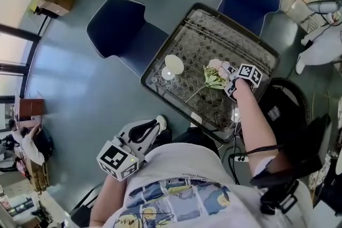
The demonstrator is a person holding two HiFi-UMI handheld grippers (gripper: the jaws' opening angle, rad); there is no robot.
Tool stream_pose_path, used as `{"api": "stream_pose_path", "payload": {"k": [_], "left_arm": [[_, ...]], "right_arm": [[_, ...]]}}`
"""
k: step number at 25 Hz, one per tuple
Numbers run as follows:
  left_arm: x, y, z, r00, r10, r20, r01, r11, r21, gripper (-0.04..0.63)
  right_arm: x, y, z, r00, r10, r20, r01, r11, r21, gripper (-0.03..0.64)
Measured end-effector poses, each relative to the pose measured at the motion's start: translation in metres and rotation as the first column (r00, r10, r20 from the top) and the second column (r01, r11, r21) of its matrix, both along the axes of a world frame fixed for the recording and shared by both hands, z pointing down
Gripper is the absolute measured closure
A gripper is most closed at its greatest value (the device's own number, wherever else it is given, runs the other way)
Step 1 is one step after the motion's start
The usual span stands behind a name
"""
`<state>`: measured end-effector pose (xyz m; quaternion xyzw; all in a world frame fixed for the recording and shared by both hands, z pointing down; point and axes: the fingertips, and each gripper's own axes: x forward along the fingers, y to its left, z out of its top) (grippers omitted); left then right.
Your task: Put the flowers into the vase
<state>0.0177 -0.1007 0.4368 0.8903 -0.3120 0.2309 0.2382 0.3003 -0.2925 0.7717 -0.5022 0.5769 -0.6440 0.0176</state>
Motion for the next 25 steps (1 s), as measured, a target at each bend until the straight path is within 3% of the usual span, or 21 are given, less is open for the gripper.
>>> {"api": "stream_pose_path", "payload": {"k": [7,11,17,25], "left_arm": [[-0.005,-0.015,-0.004,1.000,-0.004,0.004,0.004,1.000,0.019,0.552],[-0.011,-0.017,-0.005,1.000,-0.015,0.002,0.015,1.000,0.026,0.552],[-0.026,-0.017,-0.006,1.000,-0.011,-0.017,0.012,0.999,0.038,0.552],[-0.039,-0.015,-0.013,0.996,0.058,-0.069,-0.055,0.997,0.055,0.552]], "right_arm": [[-0.011,0.000,0.013,0.995,-0.077,-0.060,0.074,0.996,-0.047,0.281],[-0.014,0.001,0.013,0.990,-0.103,-0.097,0.099,0.994,-0.046,0.452],[-0.014,0.003,-0.008,0.981,-0.106,-0.163,0.110,0.994,0.018,0.528],[-0.018,0.010,-0.088,0.940,-0.113,-0.323,0.183,0.963,0.196,0.552]]}}
